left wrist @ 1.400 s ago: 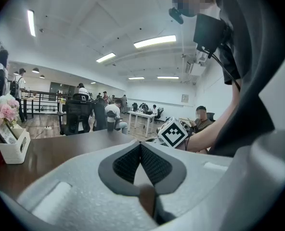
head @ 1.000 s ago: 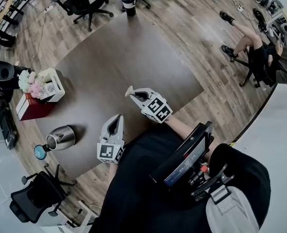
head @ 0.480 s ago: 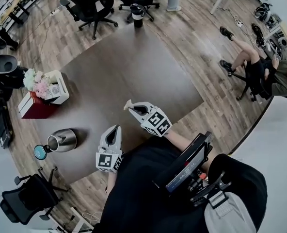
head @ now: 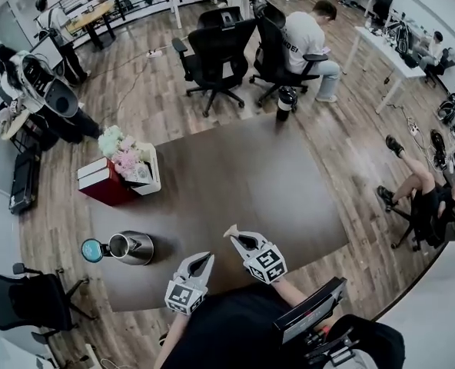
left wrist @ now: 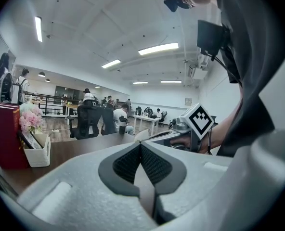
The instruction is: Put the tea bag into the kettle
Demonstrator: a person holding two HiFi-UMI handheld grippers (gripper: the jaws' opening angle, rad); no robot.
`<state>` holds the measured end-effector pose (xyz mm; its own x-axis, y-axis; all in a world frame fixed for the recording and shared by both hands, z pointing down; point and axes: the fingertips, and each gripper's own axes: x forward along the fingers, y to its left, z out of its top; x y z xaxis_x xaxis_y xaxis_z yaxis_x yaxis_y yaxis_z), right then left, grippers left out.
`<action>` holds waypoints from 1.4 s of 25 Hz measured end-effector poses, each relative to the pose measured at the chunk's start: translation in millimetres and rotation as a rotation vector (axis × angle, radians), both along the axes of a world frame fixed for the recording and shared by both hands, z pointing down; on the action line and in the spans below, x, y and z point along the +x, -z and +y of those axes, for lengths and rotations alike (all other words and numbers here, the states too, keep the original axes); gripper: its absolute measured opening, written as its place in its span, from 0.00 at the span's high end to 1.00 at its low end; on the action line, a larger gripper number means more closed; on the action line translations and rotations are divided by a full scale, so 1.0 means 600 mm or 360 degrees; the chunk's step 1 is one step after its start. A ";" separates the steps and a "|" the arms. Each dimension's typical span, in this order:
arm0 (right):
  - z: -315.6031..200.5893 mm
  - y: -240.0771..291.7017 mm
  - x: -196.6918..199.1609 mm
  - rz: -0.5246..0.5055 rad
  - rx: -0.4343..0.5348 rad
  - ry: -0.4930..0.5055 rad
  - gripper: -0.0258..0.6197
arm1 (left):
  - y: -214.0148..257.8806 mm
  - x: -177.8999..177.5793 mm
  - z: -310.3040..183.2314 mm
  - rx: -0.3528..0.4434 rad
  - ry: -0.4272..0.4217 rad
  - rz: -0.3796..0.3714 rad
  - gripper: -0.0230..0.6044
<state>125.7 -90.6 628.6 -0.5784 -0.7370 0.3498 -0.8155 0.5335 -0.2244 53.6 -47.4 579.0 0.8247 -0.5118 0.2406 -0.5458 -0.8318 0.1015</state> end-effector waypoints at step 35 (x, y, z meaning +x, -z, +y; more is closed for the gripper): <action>0.045 0.039 -0.346 0.0039 0.0063 0.0001 0.92 | -0.054 -0.297 0.029 -0.0001 -0.0262 0.0042 0.96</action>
